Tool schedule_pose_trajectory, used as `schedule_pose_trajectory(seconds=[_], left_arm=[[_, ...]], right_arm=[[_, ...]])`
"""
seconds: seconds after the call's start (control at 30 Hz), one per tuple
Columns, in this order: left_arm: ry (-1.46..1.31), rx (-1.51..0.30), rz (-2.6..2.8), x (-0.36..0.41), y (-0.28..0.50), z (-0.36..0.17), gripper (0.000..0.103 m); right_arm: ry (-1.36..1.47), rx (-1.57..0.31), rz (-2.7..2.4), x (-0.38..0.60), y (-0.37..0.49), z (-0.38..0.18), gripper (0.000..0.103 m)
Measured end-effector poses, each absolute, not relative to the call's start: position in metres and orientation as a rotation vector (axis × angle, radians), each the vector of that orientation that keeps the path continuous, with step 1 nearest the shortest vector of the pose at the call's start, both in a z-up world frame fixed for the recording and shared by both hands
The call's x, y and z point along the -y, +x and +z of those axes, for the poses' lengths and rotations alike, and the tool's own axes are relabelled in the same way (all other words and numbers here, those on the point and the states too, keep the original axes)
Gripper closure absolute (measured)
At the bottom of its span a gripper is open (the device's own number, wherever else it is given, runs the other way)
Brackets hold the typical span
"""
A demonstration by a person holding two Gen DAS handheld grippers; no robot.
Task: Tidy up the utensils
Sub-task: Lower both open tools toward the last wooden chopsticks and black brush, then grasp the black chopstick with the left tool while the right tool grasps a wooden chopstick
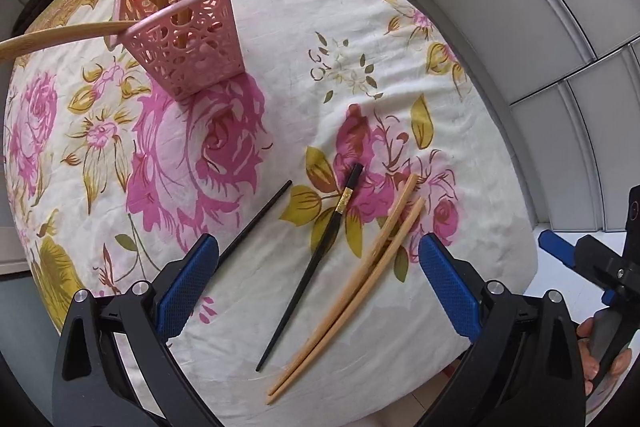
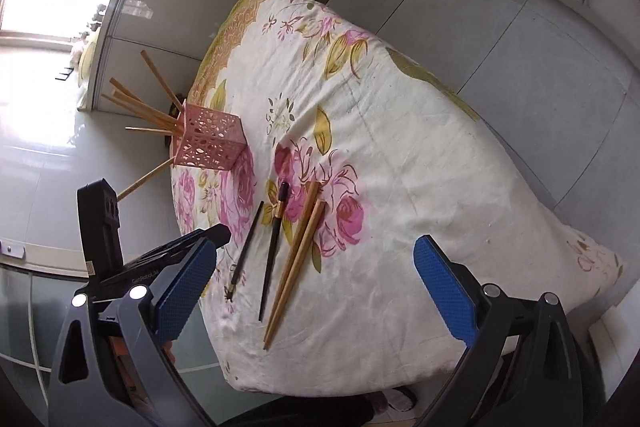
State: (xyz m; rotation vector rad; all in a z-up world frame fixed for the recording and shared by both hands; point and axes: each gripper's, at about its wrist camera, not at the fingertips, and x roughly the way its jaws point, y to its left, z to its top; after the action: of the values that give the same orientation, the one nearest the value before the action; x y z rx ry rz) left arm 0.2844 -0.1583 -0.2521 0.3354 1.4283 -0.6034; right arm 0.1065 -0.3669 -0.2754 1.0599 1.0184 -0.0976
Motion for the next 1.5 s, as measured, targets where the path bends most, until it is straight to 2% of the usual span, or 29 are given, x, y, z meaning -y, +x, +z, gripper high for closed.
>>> schedule_pose_trajectory(seconds=[0.23, 0.33, 0.4, 0.5, 0.6, 0.8, 1.23, 1.27, 1.33, 1.37, 1.4, 1.5], left_arm=[[0.325, -1.488, -0.637, 0.175, 0.29, -0.274, 0.009], [0.35, -1.503, -0.658, 0.187, 0.288, -0.28, 0.02], [0.368, -1.508, -0.674, 0.195, 0.287, -0.282, 0.035], [0.371, -1.531, -0.717, 0.203, 0.285, -0.286, 0.051], [0.39, -1.545, -0.729, 0.209, 0.286, -0.292, 0.059], [0.42, -1.528, -0.704, 0.217, 0.288, -0.298, 0.06], [0.48, -1.517, -0.704, 0.224, 0.293, -0.317, 0.061], [0.489, -1.504, -0.697, 0.224, 0.292, -0.316, 0.064], [0.498, -1.476, -0.672, 0.219, 0.291, -0.316, 0.075], [0.489, -1.467, -0.658, 0.215, 0.289, -0.316, 0.089], [0.457, -1.47, -0.655, 0.208, 0.291, -0.316, 0.094], [0.387, -1.45, -0.632, 0.186, 0.291, -0.312, 0.097]], right_arm=[[1.232, -1.08, 0.019, 0.372, 0.108, -0.3, 0.007], [1.287, -1.08, 0.014, 0.375, 0.107, -0.306, 0.007], [1.261, -1.078, -0.018, 0.378, 0.106, -0.302, 0.007], [1.205, -1.056, 0.001, 0.376, 0.109, -0.29, 0.007], [1.16, -1.025, -0.031, 0.379, 0.107, -0.28, 0.007], [1.082, -1.012, -0.019, 0.376, 0.111, -0.27, 0.007], [1.115, -0.997, 0.053, 0.376, 0.115, -0.27, 0.007], [1.122, -1.005, 0.053, 0.376, 0.116, -0.272, 0.007], [1.166, -1.032, 0.096, 0.375, 0.122, -0.281, 0.007], [1.18, -1.05, 0.111, 0.373, 0.126, -0.285, 0.007], [1.181, -1.071, 0.099, 0.37, 0.129, -0.289, 0.007], [1.176, -1.156, 0.082, 0.358, 0.143, -0.303, 0.007]])
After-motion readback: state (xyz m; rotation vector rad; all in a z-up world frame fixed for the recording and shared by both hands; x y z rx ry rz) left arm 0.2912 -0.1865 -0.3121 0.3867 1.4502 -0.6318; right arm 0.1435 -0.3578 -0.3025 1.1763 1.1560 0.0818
